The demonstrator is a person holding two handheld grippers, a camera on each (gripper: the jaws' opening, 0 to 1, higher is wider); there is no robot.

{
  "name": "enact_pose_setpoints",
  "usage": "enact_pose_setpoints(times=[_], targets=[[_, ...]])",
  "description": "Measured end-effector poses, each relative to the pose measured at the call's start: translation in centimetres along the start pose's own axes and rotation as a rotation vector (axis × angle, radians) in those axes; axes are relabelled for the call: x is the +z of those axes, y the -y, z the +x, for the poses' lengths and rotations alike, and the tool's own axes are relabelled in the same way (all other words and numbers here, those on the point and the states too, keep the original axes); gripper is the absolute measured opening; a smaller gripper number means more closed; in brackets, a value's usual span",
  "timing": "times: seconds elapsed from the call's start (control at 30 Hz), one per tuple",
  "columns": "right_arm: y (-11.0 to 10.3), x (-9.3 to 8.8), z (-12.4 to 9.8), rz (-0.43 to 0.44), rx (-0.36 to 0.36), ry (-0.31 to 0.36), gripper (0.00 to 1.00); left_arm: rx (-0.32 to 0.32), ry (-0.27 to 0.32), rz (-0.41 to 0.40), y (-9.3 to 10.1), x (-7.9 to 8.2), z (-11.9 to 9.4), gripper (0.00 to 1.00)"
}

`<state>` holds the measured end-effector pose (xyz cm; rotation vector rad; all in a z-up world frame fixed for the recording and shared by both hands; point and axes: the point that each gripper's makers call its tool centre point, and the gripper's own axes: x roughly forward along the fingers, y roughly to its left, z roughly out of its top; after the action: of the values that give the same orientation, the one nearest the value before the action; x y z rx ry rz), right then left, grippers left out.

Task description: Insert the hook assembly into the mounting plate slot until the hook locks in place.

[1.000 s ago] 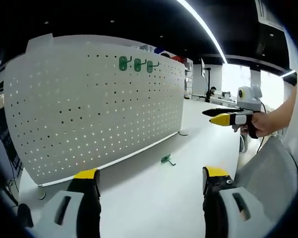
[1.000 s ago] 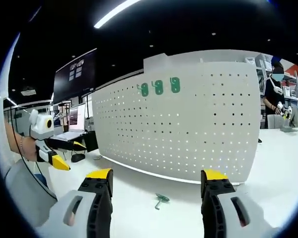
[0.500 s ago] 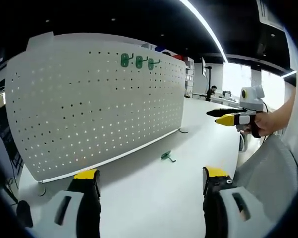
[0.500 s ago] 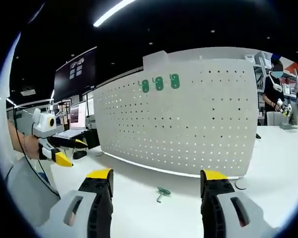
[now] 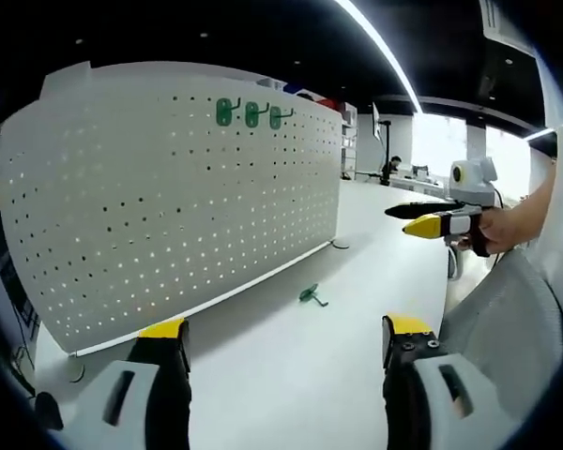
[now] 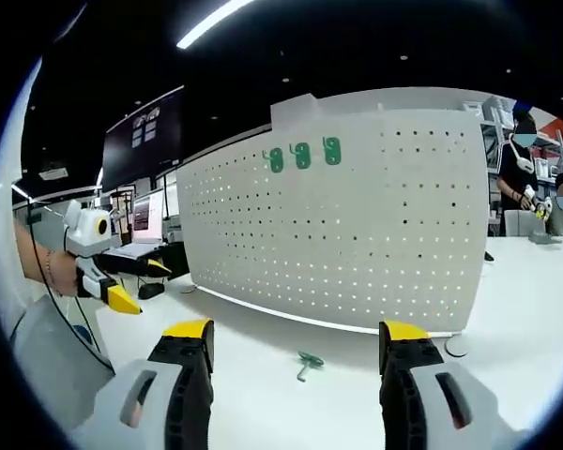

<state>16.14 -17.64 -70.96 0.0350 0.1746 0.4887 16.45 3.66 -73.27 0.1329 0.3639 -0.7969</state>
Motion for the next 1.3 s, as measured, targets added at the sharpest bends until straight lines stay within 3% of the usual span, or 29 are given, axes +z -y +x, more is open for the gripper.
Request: enact_pose_setpoints(times=[0.3,0.73,1.3], targets=[[0.0,-0.2,0.0,0.006,0.000,-0.004,0.69,-0.059,-0.041,0.026,0.9,0.0,1.7,0.87],[0.0,-0.2,0.0,0.011,0.001,-0.004,0.67,-0.166,-0.159,0.145,2.7,-0.7,4.8,0.89],[0.2,-0.2,-0.3,0.024,-0.009,-0.004,0.67,-0.252,-0.299,0.263,2.4,-1.8,7.2,0.90]])
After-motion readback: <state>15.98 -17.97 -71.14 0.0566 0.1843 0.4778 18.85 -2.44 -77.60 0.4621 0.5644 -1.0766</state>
